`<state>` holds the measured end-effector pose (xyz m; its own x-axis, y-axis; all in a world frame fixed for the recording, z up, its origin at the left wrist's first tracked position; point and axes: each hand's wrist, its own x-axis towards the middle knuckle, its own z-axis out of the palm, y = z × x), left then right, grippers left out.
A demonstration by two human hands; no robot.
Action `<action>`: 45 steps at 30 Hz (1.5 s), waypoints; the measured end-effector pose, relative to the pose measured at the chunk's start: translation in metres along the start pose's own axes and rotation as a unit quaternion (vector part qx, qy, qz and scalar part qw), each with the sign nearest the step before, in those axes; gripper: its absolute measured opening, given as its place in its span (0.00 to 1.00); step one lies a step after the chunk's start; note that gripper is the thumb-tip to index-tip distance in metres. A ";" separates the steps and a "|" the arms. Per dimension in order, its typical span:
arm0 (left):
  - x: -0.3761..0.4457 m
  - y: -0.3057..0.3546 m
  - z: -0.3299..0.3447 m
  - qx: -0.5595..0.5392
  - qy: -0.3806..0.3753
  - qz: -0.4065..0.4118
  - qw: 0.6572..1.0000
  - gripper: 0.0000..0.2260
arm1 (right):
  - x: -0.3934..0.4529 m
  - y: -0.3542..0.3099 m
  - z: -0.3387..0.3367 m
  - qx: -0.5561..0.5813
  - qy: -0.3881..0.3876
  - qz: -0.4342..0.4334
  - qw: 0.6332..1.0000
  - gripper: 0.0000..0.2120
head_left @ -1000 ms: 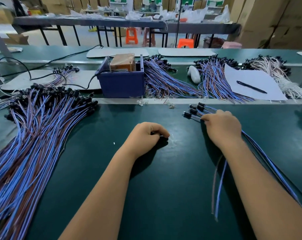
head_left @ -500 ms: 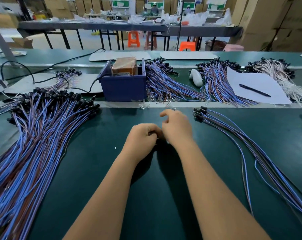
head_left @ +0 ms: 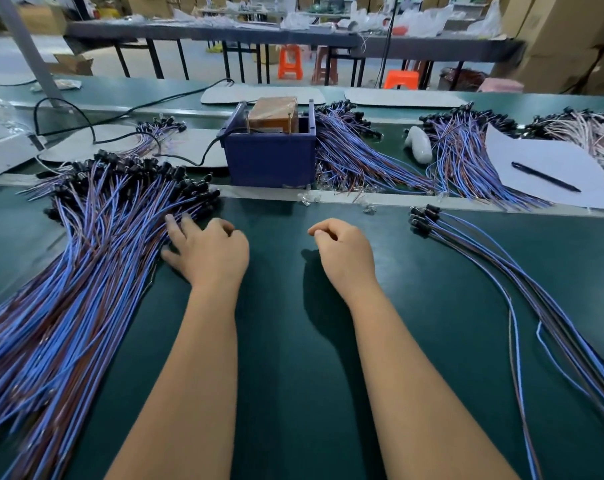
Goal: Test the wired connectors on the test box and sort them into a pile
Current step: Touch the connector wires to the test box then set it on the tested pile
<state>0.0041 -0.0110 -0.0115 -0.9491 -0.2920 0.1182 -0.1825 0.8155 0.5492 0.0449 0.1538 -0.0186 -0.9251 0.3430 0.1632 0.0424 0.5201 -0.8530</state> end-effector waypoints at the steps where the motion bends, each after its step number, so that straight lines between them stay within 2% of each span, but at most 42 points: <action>1: 0.001 -0.002 -0.002 0.018 -0.038 -0.024 0.999 0.14 | 0.000 0.000 0.000 -0.008 -0.002 -0.003 1.000 0.11; 4: 0.000 -0.001 0.000 0.049 -0.075 -0.024 0.996 0.15 | 0.000 -0.001 -0.002 -0.005 -0.004 -0.001 1.000 0.11; 11: 0.000 0.001 0.001 0.045 0.002 -0.013 0.999 0.15 | -0.002 -0.004 -0.002 -0.013 -0.007 -0.003 1.000 0.11; 16: 0.003 0.000 0.006 0.057 0.013 0.025 0.998 0.16 | -0.005 -0.006 0.004 -0.054 -0.005 -0.036 0.998 0.11; 19: 0.001 0.002 0.007 -0.014 0.062 0.045 0.997 0.13 | -0.009 -0.008 0.009 -0.051 -0.014 -0.051 0.997 0.11; 22: -0.007 0.012 0.005 -0.133 0.167 0.102 0.972 0.10 | -0.013 -0.017 0.015 0.075 -0.051 -0.027 0.995 0.12; 25: -0.016 0.026 0.003 -0.206 0.221 0.190 0.934 0.09 | -0.020 -0.031 0.020 0.275 -0.134 0.016 0.952 0.13; 27: -0.023 0.034 0.003 -0.273 0.196 0.230 0.913 0.09 | -0.023 -0.036 0.021 0.362 -0.169 0.047 0.916 0.17; 31: -0.040 0.045 0.003 -0.368 0.119 0.266 0.883 0.13 | -0.020 -0.035 0.016 0.478 -0.218 0.114 0.843 0.33; 34: -0.049 0.048 0.001 -0.449 0.008 0.235 0.862 0.13 | -0.016 -0.032 0.004 0.540 -0.232 0.118 0.801 0.32; 36: -0.054 0.050 0.000 -0.518 -0.107 0.200 0.824 0.13 | -0.015 -0.031 -0.003 0.544 -0.232 0.117 0.798 0.31; 38: -0.058 0.052 -0.001 -0.544 -0.186 0.200 0.793 0.14 | -0.014 -0.029 -0.007 0.550 -0.230 0.132 0.791 0.34; 40: -0.060 0.053 -0.003 -0.543 -0.204 0.217 0.785 0.14 | -0.012 -0.027 -0.009 0.564 -0.227 0.152 0.779 0.34; 43: -0.066 0.057 -0.004 -0.516 -0.183 0.258 0.796 0.12 | -0.010 -0.022 -0.009 0.565 -0.226 0.150 0.779 0.24; 45: -0.072 0.060 -0.005 -0.501 -0.201 0.285 0.792 0.12 | -0.008 -0.019 -0.010 0.559 -0.228 0.157 0.782 0.26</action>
<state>0.0625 0.0567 0.0173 -0.8459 0.3288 0.4199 0.4087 -0.1062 0.9065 0.0552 0.1484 0.0012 -0.9845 -0.1308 -0.1167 0.1734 -0.6293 -0.7576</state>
